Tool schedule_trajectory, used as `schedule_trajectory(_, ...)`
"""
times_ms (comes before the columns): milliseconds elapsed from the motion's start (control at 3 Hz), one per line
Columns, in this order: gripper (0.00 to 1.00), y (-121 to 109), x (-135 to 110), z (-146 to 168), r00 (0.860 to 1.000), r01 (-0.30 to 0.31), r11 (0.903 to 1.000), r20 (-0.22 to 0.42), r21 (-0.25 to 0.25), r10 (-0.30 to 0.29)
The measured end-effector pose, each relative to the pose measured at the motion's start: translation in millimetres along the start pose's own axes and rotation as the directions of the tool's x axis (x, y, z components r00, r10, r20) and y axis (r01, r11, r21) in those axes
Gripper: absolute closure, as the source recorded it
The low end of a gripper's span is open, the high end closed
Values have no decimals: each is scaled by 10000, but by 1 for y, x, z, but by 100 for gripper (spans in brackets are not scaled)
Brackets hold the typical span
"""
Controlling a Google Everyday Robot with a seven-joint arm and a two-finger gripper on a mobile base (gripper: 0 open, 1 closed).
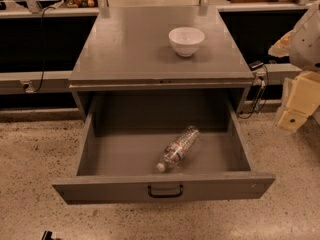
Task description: Pick water bottle from top drawer and place on counter
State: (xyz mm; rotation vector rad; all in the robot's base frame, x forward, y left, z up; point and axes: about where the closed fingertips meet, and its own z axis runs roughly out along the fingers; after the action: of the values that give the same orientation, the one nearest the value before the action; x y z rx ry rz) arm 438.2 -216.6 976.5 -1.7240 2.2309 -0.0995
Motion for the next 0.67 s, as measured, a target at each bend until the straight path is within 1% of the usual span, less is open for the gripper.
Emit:
schedule_trajectory(333,0,-2,-5,35,9992,298,9993,265,240,-304)
schedule_trajectory(667,0,-2,-5,35,9992,300,9993,254,228,-306)
